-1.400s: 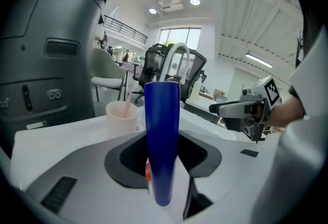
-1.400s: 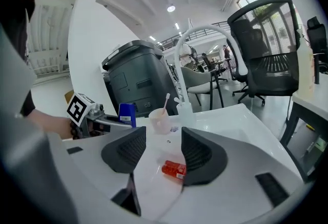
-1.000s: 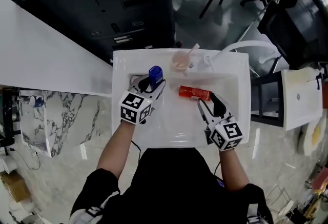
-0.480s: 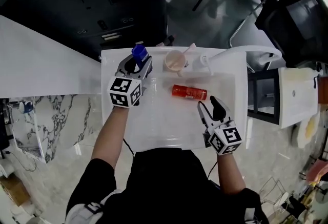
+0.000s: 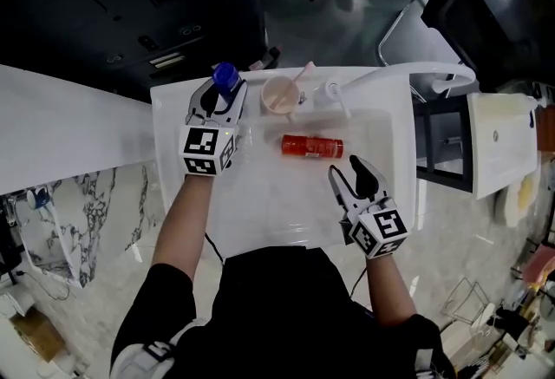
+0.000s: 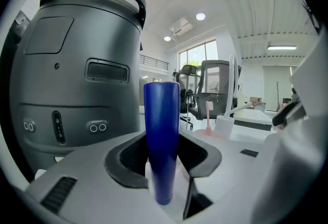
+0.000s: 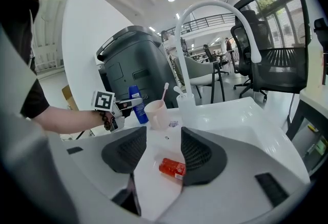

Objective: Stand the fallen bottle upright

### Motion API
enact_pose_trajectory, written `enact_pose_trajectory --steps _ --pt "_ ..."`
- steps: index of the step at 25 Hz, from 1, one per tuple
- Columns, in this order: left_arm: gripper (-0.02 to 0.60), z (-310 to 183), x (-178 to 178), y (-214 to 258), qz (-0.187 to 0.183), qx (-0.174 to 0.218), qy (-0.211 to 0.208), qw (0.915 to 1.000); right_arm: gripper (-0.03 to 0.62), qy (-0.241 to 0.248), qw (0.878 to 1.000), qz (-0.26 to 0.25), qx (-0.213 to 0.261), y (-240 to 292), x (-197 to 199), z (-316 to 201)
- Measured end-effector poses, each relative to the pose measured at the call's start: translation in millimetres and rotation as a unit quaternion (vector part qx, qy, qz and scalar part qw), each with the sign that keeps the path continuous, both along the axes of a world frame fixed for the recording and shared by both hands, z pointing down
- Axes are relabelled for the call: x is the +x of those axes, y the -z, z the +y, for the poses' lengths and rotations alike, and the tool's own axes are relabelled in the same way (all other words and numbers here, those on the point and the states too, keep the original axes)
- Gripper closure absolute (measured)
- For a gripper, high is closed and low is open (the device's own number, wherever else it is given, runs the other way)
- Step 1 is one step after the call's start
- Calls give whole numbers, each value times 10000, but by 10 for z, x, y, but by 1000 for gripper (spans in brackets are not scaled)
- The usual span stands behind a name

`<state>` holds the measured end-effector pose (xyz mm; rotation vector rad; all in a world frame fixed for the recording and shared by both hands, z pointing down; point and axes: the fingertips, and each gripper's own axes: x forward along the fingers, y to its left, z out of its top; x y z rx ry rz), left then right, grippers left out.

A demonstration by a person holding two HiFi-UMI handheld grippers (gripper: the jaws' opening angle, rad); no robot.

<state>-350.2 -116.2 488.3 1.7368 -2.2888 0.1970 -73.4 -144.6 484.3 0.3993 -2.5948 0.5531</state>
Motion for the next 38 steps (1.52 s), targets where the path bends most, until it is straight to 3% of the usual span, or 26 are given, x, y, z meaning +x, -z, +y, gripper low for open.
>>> enact_pose_trajectory --steps 4,13,17,22,38 --pt "408 62 43 9 -198 216 63 9996 370 -16 10000 80 -14 -54 47 10" --pt "402 82 124 -17 -376 60 7 9993 371 44 10000 -6 21 3 -28 39" --pt "319 91 130 -24 -406 -33 -25 9992 372 23 10000 -17 57 28 -15 33" --pt "275 95 131 -7 -475 -118 -65 9988 372 -10 10000 -24 76 36 15 34" --pt "273 460 304 578 -601 177 157 9979 410 102 9978 -545 358 422 68 -15"
